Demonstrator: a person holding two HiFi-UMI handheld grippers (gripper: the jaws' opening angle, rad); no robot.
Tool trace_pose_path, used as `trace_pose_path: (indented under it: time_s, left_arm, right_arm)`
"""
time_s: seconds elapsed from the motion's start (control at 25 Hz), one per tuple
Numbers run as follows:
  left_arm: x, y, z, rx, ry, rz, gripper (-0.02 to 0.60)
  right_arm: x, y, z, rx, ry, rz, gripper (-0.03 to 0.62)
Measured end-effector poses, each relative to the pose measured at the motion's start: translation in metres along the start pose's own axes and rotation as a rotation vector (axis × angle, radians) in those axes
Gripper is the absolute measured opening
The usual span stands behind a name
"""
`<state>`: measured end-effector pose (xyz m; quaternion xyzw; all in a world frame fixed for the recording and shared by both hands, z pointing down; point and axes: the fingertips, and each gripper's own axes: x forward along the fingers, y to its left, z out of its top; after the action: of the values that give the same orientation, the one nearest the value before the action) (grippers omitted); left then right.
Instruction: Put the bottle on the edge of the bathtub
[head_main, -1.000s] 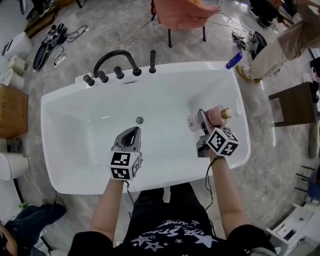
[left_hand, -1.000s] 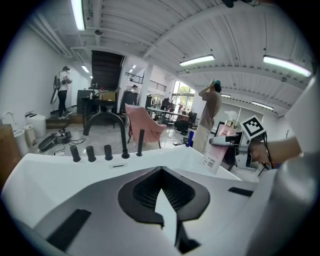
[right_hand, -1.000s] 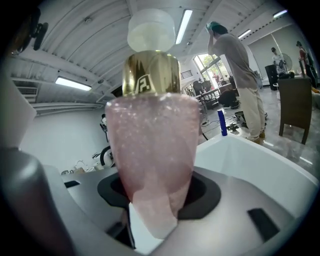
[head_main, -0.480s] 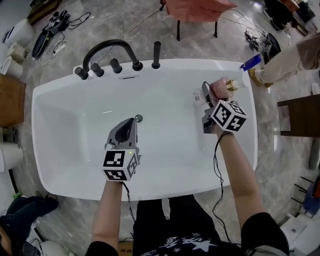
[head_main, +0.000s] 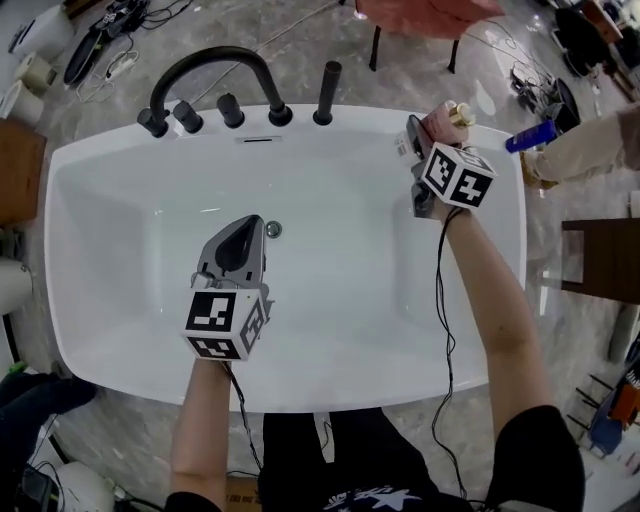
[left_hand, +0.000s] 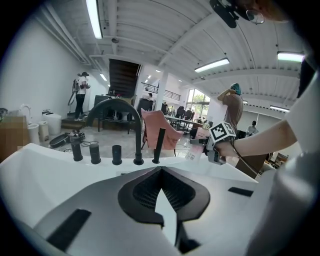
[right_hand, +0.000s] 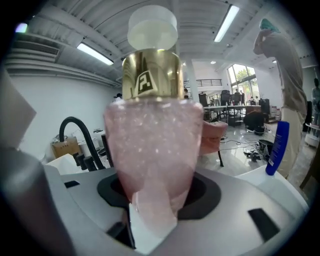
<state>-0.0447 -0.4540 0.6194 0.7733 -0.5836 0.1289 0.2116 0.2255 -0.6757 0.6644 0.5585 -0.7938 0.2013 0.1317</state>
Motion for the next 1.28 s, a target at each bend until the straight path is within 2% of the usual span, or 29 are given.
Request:
trace_pose_path:
  time_s: [0.12,0.32,0.56,0.72,0.96,1.12,1.28]
  left_arm:
    - [0.006,0.000,-0.007,0.003,-0.001,-0.006,0.015]
    - [0.006,0.010,-0.018,-0.045,-0.004,0.022,0.015]
    - [0.001,0.021,-0.030,-0.071,-0.014,0.059,0.015]
    - [0.006,0.028,-0.036,-0.077,0.000,0.061,0.015]
    - [0.010,0.033,-0.050,-0.091,0.019,0.064,0.015]
    - [0.013,0.032,-0.057,-0.097,0.032,0.059,0.015]
    - [0.015,0.031,-0.060,-0.094,0.038,0.057,0.015]
  right_arm:
    - [0.025,0.006,-0.001,-0.045,-0.004,0.012,0.232]
    - [0.052,0.011,0.007,-0.027,-0.035,-0.010,0.232]
    - [0.083,0.023,-0.002,-0.042,-0.017,-0.029,0.232]
    - [0.101,0.026,-0.001,-0.084,-0.030,-0.027,0.231]
    - [0.114,0.040,0.003,-0.086,-0.050,-0.013,0.230]
    - [0.116,0.053,-0.001,-0.160,-0.061,-0.014,0.233]
    - [0.115,0.049,-0.002,-0.141,-0.079,-0.029,0.237]
